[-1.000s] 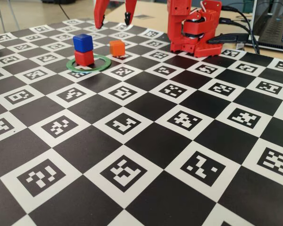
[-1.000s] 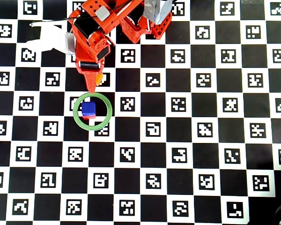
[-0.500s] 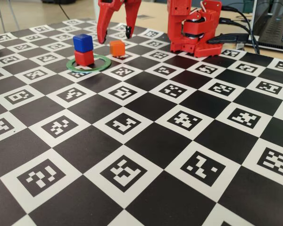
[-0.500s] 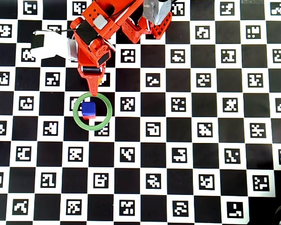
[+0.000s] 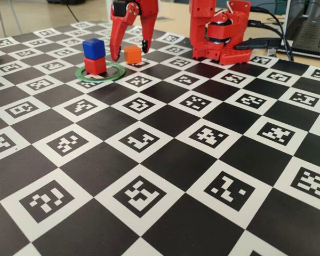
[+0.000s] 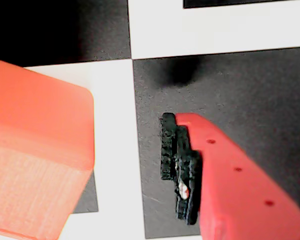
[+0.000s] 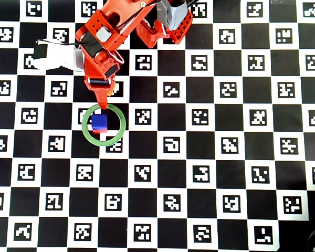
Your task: Grab the red cube then put it in the green circle then put the blue cube on top and finally the orange cube on top
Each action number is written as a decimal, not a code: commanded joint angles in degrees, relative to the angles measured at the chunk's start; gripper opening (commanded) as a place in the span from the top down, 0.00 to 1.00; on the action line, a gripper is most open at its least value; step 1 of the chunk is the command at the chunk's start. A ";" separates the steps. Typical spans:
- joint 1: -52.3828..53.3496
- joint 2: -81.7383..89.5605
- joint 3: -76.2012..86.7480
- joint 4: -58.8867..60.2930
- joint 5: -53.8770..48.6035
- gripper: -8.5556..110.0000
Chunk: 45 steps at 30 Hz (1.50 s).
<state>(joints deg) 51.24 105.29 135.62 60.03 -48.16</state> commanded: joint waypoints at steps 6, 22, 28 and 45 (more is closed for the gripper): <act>0.44 0.44 -0.09 -0.44 0.44 0.54; -1.58 0.70 0.70 -1.23 12.48 0.54; -2.11 0.70 0.53 -1.76 18.19 0.55; -3.78 0.79 0.35 -2.20 28.21 0.55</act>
<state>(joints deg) 48.08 105.29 136.67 58.62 -21.01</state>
